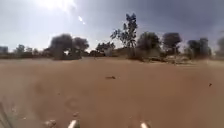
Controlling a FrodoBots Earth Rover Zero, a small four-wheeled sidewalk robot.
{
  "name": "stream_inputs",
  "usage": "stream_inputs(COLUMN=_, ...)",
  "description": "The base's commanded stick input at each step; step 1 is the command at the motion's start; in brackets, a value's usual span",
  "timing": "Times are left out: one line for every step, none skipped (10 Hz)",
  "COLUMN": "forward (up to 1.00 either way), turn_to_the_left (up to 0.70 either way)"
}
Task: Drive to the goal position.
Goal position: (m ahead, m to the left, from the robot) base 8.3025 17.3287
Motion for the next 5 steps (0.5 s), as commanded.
stream_inputs(forward=0.70, turn_to_the_left=0.35)
stream_inputs(forward=0.70, turn_to_the_left=0.35)
stream_inputs(forward=0.70, turn_to_the_left=0.34)
stream_inputs(forward=0.70, turn_to_the_left=0.16)
stream_inputs(forward=0.70, turn_to_the_left=0.00)
